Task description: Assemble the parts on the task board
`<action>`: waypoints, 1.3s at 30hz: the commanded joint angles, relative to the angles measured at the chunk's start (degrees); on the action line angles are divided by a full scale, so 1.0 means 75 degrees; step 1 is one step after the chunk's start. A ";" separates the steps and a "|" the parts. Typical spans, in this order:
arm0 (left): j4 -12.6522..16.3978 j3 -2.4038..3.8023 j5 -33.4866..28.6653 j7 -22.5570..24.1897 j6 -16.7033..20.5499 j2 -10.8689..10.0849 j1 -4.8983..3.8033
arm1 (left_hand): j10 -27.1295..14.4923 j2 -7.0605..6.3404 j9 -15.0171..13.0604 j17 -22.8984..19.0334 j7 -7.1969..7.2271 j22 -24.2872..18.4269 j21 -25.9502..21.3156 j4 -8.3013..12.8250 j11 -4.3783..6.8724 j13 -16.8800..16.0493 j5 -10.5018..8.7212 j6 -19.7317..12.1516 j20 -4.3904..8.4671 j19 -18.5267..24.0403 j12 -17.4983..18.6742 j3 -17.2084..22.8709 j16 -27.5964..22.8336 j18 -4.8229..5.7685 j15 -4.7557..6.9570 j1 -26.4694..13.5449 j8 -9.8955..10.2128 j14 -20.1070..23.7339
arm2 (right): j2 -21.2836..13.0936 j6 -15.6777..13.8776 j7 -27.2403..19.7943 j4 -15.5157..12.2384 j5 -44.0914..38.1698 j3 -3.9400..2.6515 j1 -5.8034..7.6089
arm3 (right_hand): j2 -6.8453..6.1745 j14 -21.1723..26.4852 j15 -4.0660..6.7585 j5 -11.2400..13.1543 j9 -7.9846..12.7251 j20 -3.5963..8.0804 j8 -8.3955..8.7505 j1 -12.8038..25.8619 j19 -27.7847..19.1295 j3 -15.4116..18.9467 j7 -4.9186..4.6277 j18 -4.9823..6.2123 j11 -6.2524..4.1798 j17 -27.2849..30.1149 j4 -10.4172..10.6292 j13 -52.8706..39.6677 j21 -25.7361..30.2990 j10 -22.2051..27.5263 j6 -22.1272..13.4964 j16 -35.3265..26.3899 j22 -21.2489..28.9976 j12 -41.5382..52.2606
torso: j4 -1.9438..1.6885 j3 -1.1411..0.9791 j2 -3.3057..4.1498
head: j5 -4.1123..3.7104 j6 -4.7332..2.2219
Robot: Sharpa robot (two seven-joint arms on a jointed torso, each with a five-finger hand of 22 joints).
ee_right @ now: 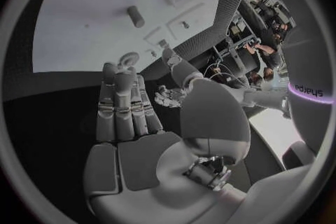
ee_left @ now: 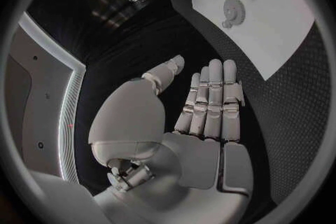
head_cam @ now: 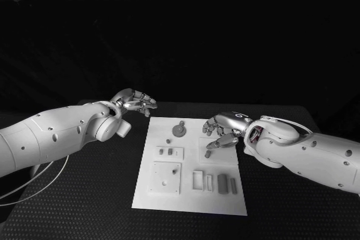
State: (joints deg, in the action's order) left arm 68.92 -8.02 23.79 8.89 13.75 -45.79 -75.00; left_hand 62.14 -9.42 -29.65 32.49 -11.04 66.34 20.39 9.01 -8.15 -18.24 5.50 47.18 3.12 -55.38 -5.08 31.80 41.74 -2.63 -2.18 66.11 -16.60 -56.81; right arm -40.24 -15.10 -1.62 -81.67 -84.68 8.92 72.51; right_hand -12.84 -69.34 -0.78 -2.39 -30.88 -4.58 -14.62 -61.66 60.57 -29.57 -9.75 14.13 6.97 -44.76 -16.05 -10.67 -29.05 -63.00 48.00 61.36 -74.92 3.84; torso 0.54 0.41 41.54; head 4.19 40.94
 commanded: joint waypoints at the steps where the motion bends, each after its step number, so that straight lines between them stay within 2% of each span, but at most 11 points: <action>1: 0.0007 0.0004 -0.0055 0.0128 -0.0072 0.0015 -0.0010 | 0.0026 -0.0016 0.0012 0.0009 0.0003 0.0009 -0.0041 -0.0045 0.0014 -0.0006 0.0029 -0.0018 0.0026 -0.0028 -0.0037 -0.0011 -0.0033 -0.0098 -0.0019 -0.0032 -0.0047 -0.0056 | 0.0062 0.0529 0.0257 0.0095 -0.0630 0.0048 -0.0019 | -0.0081 0.0079 -0.0042 -0.0044 0.0015 -0.0007 0.0029 0.0025 -0.0049 -0.0010 0.0000 0.0073 0.0091 -0.0011 0.0056 0.0045 0.0045 0.0185 -0.0065 0.0007 -0.0170 -0.0025 | -0.0004 0.0001 0.0010 | -0.0018 -0.0008; 8: -0.0009 0.0004 -0.0058 0.0133 -0.0079 0.0034 -0.0010 | 0.0026 -0.0014 0.0014 0.0012 0.0004 0.0010 -0.0043 -0.0046 0.0014 -0.0006 0.0029 -0.0020 0.0026 -0.0028 -0.0037 -0.0012 -0.0036 -0.0098 -0.0018 -0.0032 -0.0048 -0.0056 | 0.0169 0.0740 0.0315 0.0267 -0.0859 0.0165 -0.0129 | -0.0160 0.0135 -0.0076 -0.0044 0.0008 -0.0021 0.0022 0.0034 -0.0078 -0.0067 0.0087 0.0077 0.0125 -0.0019 0.0148 0.0083 0.0032 0.0283 -0.0106 0.0045 -0.0172 -0.0005 | -0.0031 0.0006 0.0011 | -0.0051 0.0014; 14: -0.0009 0.0004 -0.0059 0.0133 -0.0082 0.0021 -0.0010 | 0.0024 -0.0013 0.0016 0.0015 0.0004 0.0012 -0.0045 -0.0047 0.0014 -0.0005 0.0029 -0.0021 0.0027 -0.0029 -0.0037 -0.0013 -0.0039 -0.0097 -0.0018 -0.0032 -0.0050 -0.0056 | 0.0224 0.0813 0.0321 0.0348 -0.0939 0.0209 -0.0236 | -0.0125 0.0144 -0.0069 -0.0044 -0.0013 -0.0023 -0.0019 0.0005 -0.0085 -0.0086 0.0104 0.0085 0.0117 -0.0023 0.0159 0.0081 0.0015 0.0252 -0.0063 0.0075 -0.0175 0.0029 | -0.0031 0.0013 0.0012 | -0.0030 0.0045; 16: -0.0007 0.0004 -0.0059 0.0130 -0.0089 0.0020 -0.0010 | 0.0024 -0.0013 0.0017 0.0016 0.0003 0.0012 -0.0045 -0.0048 0.0014 -0.0005 0.0029 -0.0022 0.0027 -0.0029 -0.0037 -0.0013 -0.0040 -0.0097 -0.0018 -0.0033 -0.0050 -0.0056 | 0.0238 0.0847 0.0318 0.0356 -0.0955 0.0213 -0.0249 | -0.0075 0.0145 -0.0063 -0.0044 -0.0029 -0.0022 -0.0051 -0.0024 -0.0083 -0.0091 0.0075 0.0092 0.0111 -0.0023 0.0147 0.0080 0.0001 0.0237 -0.0021 0.0092 -0.0177 0.0041 | -0.0026 0.0018 0.0011 | -0.0020 0.0056; 19: -0.0009 0.0004 -0.0062 0.0134 -0.0090 0.0025 -0.0010 | 0.0023 -0.0011 0.0017 0.0018 0.0003 0.0013 -0.0046 -0.0048 0.0014 -0.0005 0.0029 -0.0023 0.0027 -0.0029 -0.0037 -0.0013 -0.0041 -0.0097 -0.0018 -0.0032 -0.0051 -0.0056 | 0.0274 0.0827 0.0293 0.0358 -0.0981 0.0241 -0.0260 | 0.0061 0.0114 -0.0031 -0.0043 -0.0063 -0.0021 -0.0133 -0.0077 -0.0063 -0.0064 -0.0018 0.0107 0.0077 -0.0023 0.0084 0.0059 -0.0041 0.0130 0.0107 0.0139 -0.0180 0.0100 | -0.0023 0.0023 0.0008 | -0.0031 0.0076; 22: -0.0005 0.0004 -0.0063 0.0134 -0.0090 0.0026 -0.0010 | 0.0023 -0.0011 0.0018 0.0020 0.0003 0.0013 -0.0047 -0.0049 0.0014 -0.0005 0.0029 -0.0024 0.0027 -0.0029 -0.0037 -0.0014 -0.0043 -0.0097 -0.0018 -0.0033 -0.0051 -0.0056 | 0.0325 0.0701 0.0292 0.0379 -0.1009 0.0258 -0.0296 | 0.0218 0.0056 0.0037 -0.0042 -0.0086 -0.0010 -0.0193 -0.0140 -0.0019 -0.0031 -0.0019 0.0115 0.0006 -0.0018 -0.0001 0.0014 -0.0090 -0.0064 0.0206 0.0181 -0.0181 0.0199 | -0.0027 0.0022 0.0010 | -0.0037 0.0073; 26: -0.0011 0.0004 -0.0064 0.0133 -0.0097 0.0034 -0.0010 | 0.0022 -0.0009 0.0019 0.0022 0.0003 0.0014 -0.0048 -0.0051 0.0013 -0.0005 0.0029 -0.0025 0.0027 -0.0029 -0.0037 -0.0015 -0.0045 -0.0096 -0.0019 -0.0034 -0.0052 -0.0056 | 0.0412 0.0590 0.0307 0.0441 -0.1086 0.0262 -0.0380 | 0.0479 -0.0073 0.0159 -0.0041 -0.0132 0.0036 -0.0311 -0.0271 0.0063 0.0035 0.0069 0.0115 -0.0125 0.0005 -0.0074 -0.0068 -0.0167 -0.0397 0.0412 0.0227 -0.0178 0.0364 | -0.0028 0.0014 0.0011 | -0.0032 0.0075; 30: -0.0016 0.0004 -0.0066 0.0119 -0.0116 0.0022 -0.0009 | 0.0021 -0.0008 0.0021 0.0025 0.0002 0.0015 -0.0050 -0.0054 0.0013 -0.0004 0.0029 -0.0028 0.0027 -0.0029 -0.0036 -0.0016 -0.0047 -0.0095 -0.0019 -0.0037 -0.0052 -0.0057 | 0.0468 0.0459 0.0318 0.0499 -0.1146 0.0281 -0.0441 | 0.0713 -0.0147 0.0242 -0.0042 -0.0170 0.0068 -0.0408 -0.0443 0.0093 0.0042 0.0153 0.0115 -0.0210 0.0030 -0.0085 -0.0133 -0.0202 -0.0624 0.0599 0.0236 -0.0174 0.0476 | -0.0042 0.0011 0.0014 | -0.0025 0.0090; 32: -0.0021 0.0004 -0.0069 0.0116 -0.0114 0.0015 -0.0009 | 0.0019 -0.0007 0.0022 0.0026 0.0001 0.0016 -0.0051 -0.0056 0.0012 -0.0004 0.0029 -0.0029 0.0027 -0.0030 -0.0036 -0.0017 -0.0048 -0.0095 -0.0019 -0.0038 -0.0053 -0.0056 | 0.0484 0.0442 0.0314 0.0521 -0.1166 0.0281 -0.0454 | 0.0860 -0.0181 0.0276 -0.0043 -0.0182 0.0079 -0.0448 -0.0545 0.0118 -0.0051 0.0193 0.0115 -0.0245 0.0044 -0.0067 -0.0158 -0.0214 -0.0710 0.0686 0.0236 -0.0166 0.0515 | -0.0034 0.0004 0.0015 | -0.0015 0.0104; 34: -0.0024 0.0004 -0.0070 0.0119 -0.0105 0.0011 -0.0009 | 0.0018 -0.0006 0.0022 0.0027 0.0001 0.0016 -0.0051 -0.0056 0.0012 -0.0004 0.0029 -0.0030 0.0027 -0.0030 -0.0035 -0.0017 -0.0048 -0.0095 -0.0019 -0.0038 -0.0053 -0.0056 | 0.0517 0.0431 0.0304 0.0542 -0.1168 0.0282 -0.0469 | 0.0868 -0.0198 0.0287 -0.0042 -0.0182 0.0079 -0.0457 -0.0567 0.0128 -0.0095 0.0205 0.0115 -0.0256 0.0052 -0.0059 -0.0166 -0.0219 -0.0735 0.0715 0.0234 -0.0163 0.0524 | -0.0021 0.0003 0.0012 | -0.0002 0.0112; 39: -0.0019 0.0004 -0.0073 0.0123 -0.0119 0.0026 -0.0009 | 0.0016 -0.0004 0.0024 0.0030 0.0000 0.0017 -0.0053 -0.0059 0.0011 -0.0003 0.0030 -0.0032 0.0027 -0.0030 -0.0035 -0.0018 -0.0051 -0.0095 -0.0019 -0.0040 -0.0053 -0.0056 | 0.0588 0.0398 0.0314 0.0567 -0.1204 0.0284 -0.0493 | 0.0947 -0.0240 0.0312 -0.0043 -0.0179 0.0082 -0.0473 -0.0613 0.0158 -0.0226 0.0232 0.0115 -0.0282 0.0076 -0.0057 -0.0187 -0.0234 -0.0800 0.0786 0.0229 -0.0160 0.0541 | -0.0027 0.0009 0.0011 | -0.0002 0.0118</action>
State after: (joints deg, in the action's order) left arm 68.68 -8.02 23.60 9.04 13.62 -45.70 -75.00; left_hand 62.15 -9.42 -29.56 32.63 -11.04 66.38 20.39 8.86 -7.99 -18.24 5.50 47.18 3.04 -55.29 -5.08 31.64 41.75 -2.66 -2.18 66.11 -16.81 -56.80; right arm -36.01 -11.32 0.60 -77.41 -92.63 11.04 68.92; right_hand -6.37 -71.12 1.17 -2.39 -32.19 -4.08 -17.77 -66.15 61.33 -30.99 -8.00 13.81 4.79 -44.25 -16.50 -12.00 -30.60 -68.53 53.47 62.92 -74.91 7.53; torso 0.34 0.46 41.63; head 4.14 41.79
